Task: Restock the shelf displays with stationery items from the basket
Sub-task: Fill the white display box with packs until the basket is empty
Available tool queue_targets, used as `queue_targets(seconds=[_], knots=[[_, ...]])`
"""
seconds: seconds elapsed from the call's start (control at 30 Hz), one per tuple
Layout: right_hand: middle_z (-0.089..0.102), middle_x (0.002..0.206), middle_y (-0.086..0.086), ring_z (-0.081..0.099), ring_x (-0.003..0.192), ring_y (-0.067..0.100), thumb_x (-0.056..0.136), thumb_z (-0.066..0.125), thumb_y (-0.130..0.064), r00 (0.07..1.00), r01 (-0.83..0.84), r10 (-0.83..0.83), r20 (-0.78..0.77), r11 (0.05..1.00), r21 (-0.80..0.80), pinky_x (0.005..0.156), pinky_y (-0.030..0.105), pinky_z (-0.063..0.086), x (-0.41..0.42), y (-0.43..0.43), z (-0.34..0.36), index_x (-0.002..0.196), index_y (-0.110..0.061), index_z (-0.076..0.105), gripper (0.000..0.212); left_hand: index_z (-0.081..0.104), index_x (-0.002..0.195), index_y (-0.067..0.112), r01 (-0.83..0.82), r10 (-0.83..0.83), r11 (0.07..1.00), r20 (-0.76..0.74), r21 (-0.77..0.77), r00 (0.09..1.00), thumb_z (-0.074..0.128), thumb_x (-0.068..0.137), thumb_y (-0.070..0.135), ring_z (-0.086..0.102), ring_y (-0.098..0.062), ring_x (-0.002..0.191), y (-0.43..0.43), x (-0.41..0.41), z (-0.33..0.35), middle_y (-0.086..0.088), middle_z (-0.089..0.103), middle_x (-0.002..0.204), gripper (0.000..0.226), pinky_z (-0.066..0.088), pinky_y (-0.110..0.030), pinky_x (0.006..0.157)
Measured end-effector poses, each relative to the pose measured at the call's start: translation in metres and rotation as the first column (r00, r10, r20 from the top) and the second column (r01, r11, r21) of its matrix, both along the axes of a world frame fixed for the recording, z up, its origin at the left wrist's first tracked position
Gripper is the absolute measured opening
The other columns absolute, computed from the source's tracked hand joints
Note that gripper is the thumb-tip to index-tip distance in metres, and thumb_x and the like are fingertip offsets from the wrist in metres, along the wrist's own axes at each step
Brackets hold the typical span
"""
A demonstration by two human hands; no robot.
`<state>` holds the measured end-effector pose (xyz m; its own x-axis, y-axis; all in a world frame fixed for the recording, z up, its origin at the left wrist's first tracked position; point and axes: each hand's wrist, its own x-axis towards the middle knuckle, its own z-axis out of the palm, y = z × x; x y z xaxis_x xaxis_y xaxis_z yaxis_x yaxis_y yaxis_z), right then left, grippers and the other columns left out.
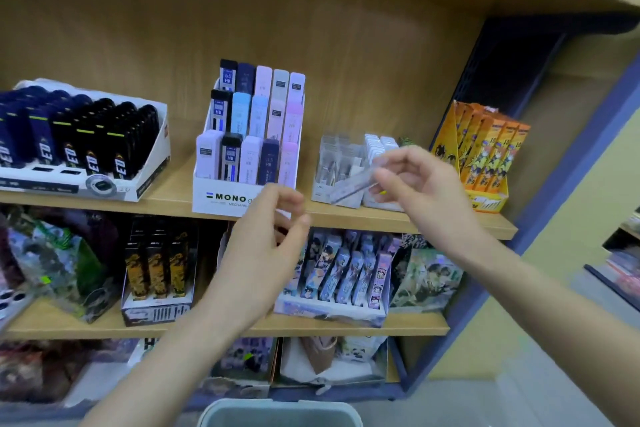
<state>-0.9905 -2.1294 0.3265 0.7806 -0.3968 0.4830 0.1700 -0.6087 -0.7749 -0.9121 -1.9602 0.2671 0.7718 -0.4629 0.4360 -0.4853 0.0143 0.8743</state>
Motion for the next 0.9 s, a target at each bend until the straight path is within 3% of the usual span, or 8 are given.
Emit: queue_targets(seconds=[0.1,0.23,0.33,0.4,0.5,0.67,0.9], knots=[[0.063,0.084,0.001,0.067,0.079,0.021,0.092,0.056,-0.008,0.961,0.251,-0.225,0.157,0.954,-0.164,0.074,0.032,0.056,0.020,-0.041,0.025,0.094,-0.013,0.059,0.005,0.055,0.106,0.022,-0.011,-0.007,0.996,0.208,0.089,0.978,0.050,0.095,0.019,0.051,-0.001,0.090,-0.026,0.013,0.033,0.013,0.054,0.102,0.012,0.041,-0.014,0.078],[0.063,0.090,0.001,0.064,0.084,0.020,0.093,0.055,-0.013,0.932,0.361,-0.329,0.152,0.877,-0.316,0.081,0.032,0.053,0.061,-0.076,0.034,0.098,-0.013,0.062,0.008,0.051,0.120,0.018,-0.100,-0.035,0.960,0.465,0.262,0.885,0.046,0.097,0.023,0.042,-0.007,0.090,-0.062,0.033,0.052,0.011,0.046,0.105,0.023,0.035,-0.024,0.081],[0.063,0.097,0.005,0.058,0.084,0.016,0.094,0.054,-0.014,0.931,0.357,-0.352,0.095,0.830,-0.429,0.080,0.022,0.045,0.089,-0.088,0.030,0.102,-0.009,0.064,0.014,0.045,0.131,0.015,-0.210,-0.070,0.888,0.572,0.409,0.817,0.044,0.098,0.024,0.040,-0.018,0.117,-0.081,0.049,0.047,-0.002,0.044,0.127,0.035,0.033,-0.033,0.099],[0.064,0.106,0.010,0.059,0.092,0.020,0.095,0.052,-0.015,0.933,0.323,-0.360,0.019,0.811,-0.488,0.088,0.031,0.047,0.103,-0.094,0.026,0.106,-0.007,0.064,0.018,0.040,0.136,0.014,-0.278,-0.104,0.826,0.618,0.490,0.779,0.042,0.098,0.026,0.036,-0.020,0.124,-0.088,0.055,0.040,-0.004,0.043,0.132,0.040,0.029,-0.033,0.103],[0.065,0.110,0.014,0.059,0.103,0.028,0.097,0.049,-0.015,0.929,0.240,-0.357,-0.099,0.783,-0.573,0.091,0.042,0.047,0.119,-0.099,0.022,0.109,-0.006,0.065,0.022,0.039,0.137,0.014,-0.346,-0.116,0.799,0.691,0.492,0.713,0.042,0.098,0.027,0.036,-0.021,0.123,-0.093,0.057,0.031,-0.004,0.043,0.132,0.041,0.027,-0.030,0.100],[0.067,0.109,0.013,0.060,0.104,0.030,0.095,0.054,-0.016,0.920,0.177,-0.354,-0.169,0.760,-0.625,0.093,0.040,0.047,0.136,-0.105,0.033,0.106,-0.010,0.068,0.019,0.042,0.134,0.013,-0.348,-0.107,0.815,0.710,0.463,0.696,0.043,0.097,0.024,0.038,-0.021,0.119,-0.091,0.059,0.029,-0.004,0.045,0.129,0.039,0.029,-0.029,0.097],[0.062,0.086,0.001,0.061,0.090,0.021,0.085,0.069,-0.014,0.905,0.073,-0.310,-0.292,0.789,-0.611,0.087,0.034,0.049,0.144,-0.107,0.032,0.088,-0.015,0.068,0.003,0.042,0.135,0.011,-0.387,-0.110,0.796,0.740,0.465,0.663,0.044,0.096,0.023,0.040,-0.023,0.119,-0.093,0.060,0.028,-0.006,0.046,0.128,0.041,0.031,-0.031,0.095]])
